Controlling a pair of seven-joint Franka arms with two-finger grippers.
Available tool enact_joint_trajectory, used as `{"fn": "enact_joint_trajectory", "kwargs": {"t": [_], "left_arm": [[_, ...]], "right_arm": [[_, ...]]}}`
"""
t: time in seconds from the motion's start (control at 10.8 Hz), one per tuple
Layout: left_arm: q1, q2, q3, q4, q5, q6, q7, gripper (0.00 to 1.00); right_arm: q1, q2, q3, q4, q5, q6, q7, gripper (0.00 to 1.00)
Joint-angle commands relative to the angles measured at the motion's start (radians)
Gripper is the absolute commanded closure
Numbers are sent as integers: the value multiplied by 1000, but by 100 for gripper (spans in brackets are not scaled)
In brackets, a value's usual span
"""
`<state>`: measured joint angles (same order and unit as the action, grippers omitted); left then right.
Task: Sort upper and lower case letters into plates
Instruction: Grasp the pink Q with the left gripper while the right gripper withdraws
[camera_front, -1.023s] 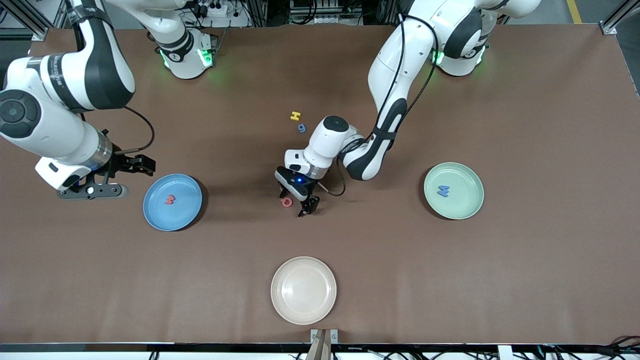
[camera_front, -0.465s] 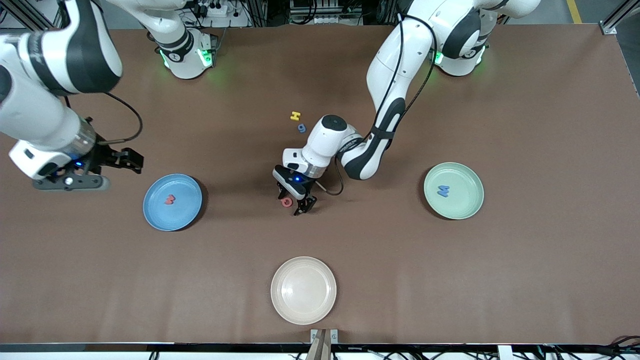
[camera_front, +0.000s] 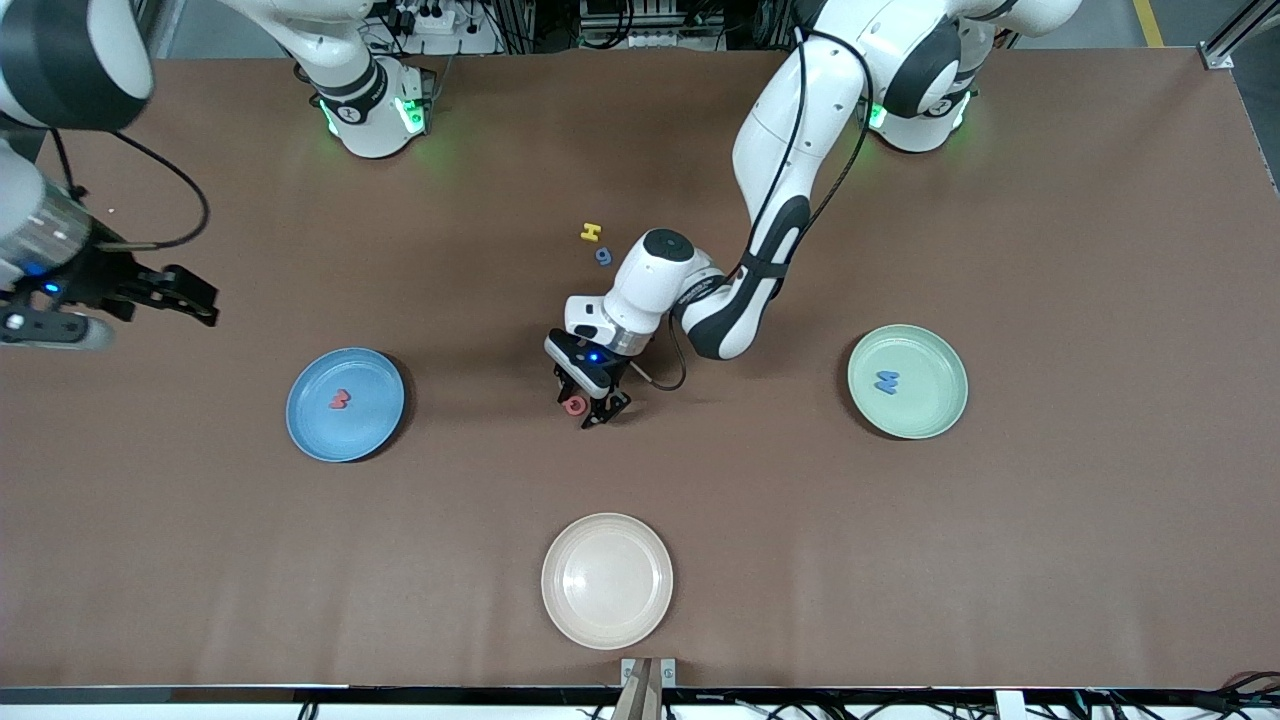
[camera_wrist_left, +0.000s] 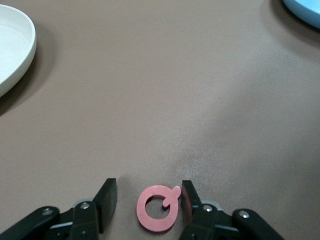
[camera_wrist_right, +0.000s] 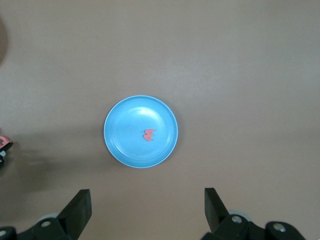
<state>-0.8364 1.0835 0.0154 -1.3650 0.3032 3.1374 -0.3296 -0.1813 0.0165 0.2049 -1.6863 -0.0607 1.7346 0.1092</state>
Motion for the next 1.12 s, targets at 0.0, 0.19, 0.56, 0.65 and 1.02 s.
{"fn": "enact_joint_trajectory", "kwargs": {"t": [0.0,0.19,0.56,0.65,1.02], "left_arm": [[0,36,2,30,13,6,-14,43],[0,35,0,27,11,6,-16,42],[-7,32,-2,17,10,6,-57,47],[-7,32,-2,17,10,6,-57,55],[-7,32,-2,17,10,6,-59,61]], "right_arm": [[-15,-44,8,0,44,-15,-5,0],[-7,-59,-13,0,94,-16,-5,0],[16,-83,-27,0,127,-49,-11,0],[26,-79,-28,-1,127,-50,-12,0],[95,-78,-126,-7,117,-64,-78,0]]}}
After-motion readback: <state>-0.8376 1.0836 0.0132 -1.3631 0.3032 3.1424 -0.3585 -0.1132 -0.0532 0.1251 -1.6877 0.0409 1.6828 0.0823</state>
